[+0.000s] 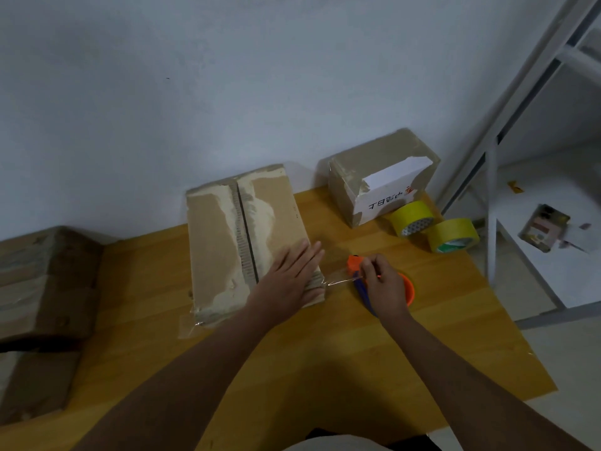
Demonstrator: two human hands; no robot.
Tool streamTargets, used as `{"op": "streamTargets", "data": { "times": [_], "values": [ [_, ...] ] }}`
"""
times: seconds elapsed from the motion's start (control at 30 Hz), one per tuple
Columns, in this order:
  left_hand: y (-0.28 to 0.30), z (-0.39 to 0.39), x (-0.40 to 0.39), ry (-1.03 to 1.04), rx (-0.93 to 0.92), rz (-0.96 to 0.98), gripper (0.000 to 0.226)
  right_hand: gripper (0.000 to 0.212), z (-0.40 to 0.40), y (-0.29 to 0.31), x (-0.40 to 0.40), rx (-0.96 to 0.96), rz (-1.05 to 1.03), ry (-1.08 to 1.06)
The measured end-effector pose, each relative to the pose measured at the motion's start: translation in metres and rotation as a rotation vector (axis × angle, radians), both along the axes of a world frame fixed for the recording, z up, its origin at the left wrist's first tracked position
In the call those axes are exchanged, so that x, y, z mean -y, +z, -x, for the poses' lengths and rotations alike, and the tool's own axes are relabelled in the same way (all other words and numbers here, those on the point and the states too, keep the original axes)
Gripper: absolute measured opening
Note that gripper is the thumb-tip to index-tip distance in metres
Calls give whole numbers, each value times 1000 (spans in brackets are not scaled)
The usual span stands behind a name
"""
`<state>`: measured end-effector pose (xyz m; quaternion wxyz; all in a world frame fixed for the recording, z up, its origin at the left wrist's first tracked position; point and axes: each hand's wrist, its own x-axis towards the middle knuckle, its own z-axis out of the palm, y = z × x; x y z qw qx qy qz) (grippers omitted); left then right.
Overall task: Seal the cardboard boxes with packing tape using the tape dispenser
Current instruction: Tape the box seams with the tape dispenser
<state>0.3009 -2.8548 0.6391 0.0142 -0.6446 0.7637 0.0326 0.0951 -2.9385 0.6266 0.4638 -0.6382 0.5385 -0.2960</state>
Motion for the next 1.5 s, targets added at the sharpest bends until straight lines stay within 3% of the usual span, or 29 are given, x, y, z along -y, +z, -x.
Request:
{"op": "streamTargets", "data": {
  "times": [0.43, 0.6, 0.7, 0.77, 0.83, 0.93, 1.0, 1.07, 1.17, 1.3, 1.5],
  "values": [
    [-3, 1, -2, -14, -13, 5, 72, 24, -82, -31, 9, -38, 24, 199],
    [-2, 1, -1, -7, -1, -14, 72, 30, -86, -43, 12, -4, -92, 200],
    [-2, 1, -1, 0, -37, -27, 71, 16, -92, -49, 17, 17, -283, 211],
    [-2, 0, 0, 1, -48, -28, 72, 11, -90, -49, 17, -17, -270, 236],
    [-2, -1, 0, 0, -47, -21, 72, 20, -81, -49, 14, -46, -205, 122],
    [-4, -1, 0, 7, -74, -14, 75, 27, -60, -34, -11, 122, -229, 1],
    [-5, -2, -1, 11, -75, -9, 76, 31, -57, -22, -40, 222, -226, 108],
    [-6, -2, -1, 14, -63, -16, 76, 44, -60, -19, -58, 173, -192, 194],
    [-5, -2, -1, 21, -60, -31, 75, 53, -57, -16, -51, 107, -125, 251],
    [-3, 0, -2, 10, -73, -23, 75, 63, -53, -10, -36, 172, -207, 369],
    [-2, 1, -2, 16, -70, -7, 75, 45, -65, -5, -37, 160, -182, 335]
  ]
}}
